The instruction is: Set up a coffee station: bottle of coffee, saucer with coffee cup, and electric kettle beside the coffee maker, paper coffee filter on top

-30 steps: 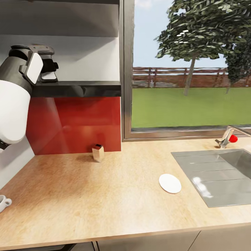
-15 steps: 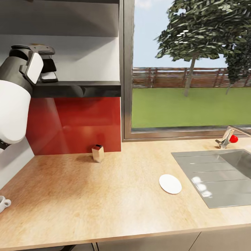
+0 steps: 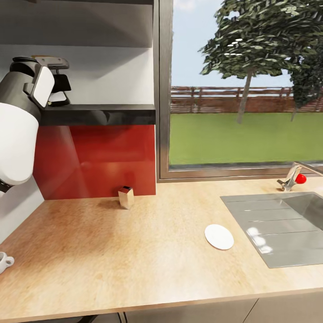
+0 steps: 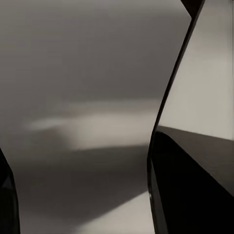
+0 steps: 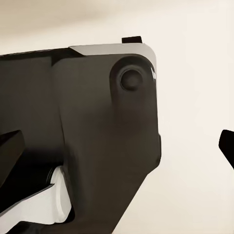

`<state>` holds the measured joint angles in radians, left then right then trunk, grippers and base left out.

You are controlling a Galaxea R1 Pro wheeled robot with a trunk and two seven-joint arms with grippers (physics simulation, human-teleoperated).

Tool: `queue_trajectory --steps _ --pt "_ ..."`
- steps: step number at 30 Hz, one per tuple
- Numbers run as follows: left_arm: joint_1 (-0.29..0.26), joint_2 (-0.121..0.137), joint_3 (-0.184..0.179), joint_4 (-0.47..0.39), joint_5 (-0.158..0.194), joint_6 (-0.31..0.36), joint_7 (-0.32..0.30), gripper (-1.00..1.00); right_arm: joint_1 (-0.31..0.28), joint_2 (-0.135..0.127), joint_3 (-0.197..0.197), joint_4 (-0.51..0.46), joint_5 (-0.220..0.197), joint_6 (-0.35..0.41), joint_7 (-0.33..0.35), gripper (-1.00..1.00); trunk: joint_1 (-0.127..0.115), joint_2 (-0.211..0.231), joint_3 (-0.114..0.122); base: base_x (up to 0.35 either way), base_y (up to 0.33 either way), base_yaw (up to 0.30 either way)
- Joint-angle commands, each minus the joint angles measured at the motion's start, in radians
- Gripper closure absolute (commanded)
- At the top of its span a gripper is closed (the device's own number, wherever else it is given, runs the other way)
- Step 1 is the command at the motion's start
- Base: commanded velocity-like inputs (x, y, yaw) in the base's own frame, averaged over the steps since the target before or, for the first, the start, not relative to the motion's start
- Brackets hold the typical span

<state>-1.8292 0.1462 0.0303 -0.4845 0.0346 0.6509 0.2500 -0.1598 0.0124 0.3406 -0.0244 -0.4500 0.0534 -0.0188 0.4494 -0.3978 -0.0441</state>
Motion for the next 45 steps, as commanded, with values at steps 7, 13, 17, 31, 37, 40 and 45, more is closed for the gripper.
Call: queue_trajectory --steps 7,13,17,31,37,40,45 --pt "-0.001 -0.002 0.001 -0.007 0.009 0.006 0.002 1.00 -0.001 0.002 0.011 -0.008 -0.009 0.001 -0.002 -1.00 0.001 -0.002 -0.002 0.000 0.000 0.000" --pt "-0.001 -0.002 -0.002 -0.008 0.008 0.005 0.000 1.00 -0.001 0.011 0.014 -0.023 -0.008 0.000 0.000 -1.00 0.001 -0.002 -0.002 0.000 -0.218 0.000" --pt "-0.001 -0.008 0.000 -0.008 0.007 0.005 0.000 1.00 -0.001 0.012 0.014 -0.036 -0.007 0.000 0.000 -1.00 0.001 -0.002 -0.002 0.000 -0.267 0.000" --pt "-0.001 -0.007 0.000 -0.008 0.007 0.006 0.000 1.00 -0.001 0.012 0.004 -0.037 -0.015 -0.003 -0.001 -1.00 0.001 -0.002 -0.002 0.000 -0.272 -0.116" --pt "-0.001 -0.007 0.000 -0.008 0.007 0.006 0.000 1.00 -0.001 0.011 0.005 -0.037 -0.015 -0.003 -0.001 -1.00 0.001 -0.002 -0.002 0.000 -0.272 -0.299" --pt "-0.001 -0.007 0.000 -0.008 0.007 0.006 0.000 1.00 -0.001 0.012 0.005 -0.037 -0.015 -0.003 -0.001 -1.00 0.001 -0.002 -0.002 0.000 -0.272 -0.300" --pt "-0.001 -0.010 0.000 -0.008 0.007 0.006 0.000 1.00 -0.001 0.011 0.005 -0.037 -0.015 -0.003 -0.001 -1.00 0.001 -0.002 -0.002 0.000 -0.272 -0.300"
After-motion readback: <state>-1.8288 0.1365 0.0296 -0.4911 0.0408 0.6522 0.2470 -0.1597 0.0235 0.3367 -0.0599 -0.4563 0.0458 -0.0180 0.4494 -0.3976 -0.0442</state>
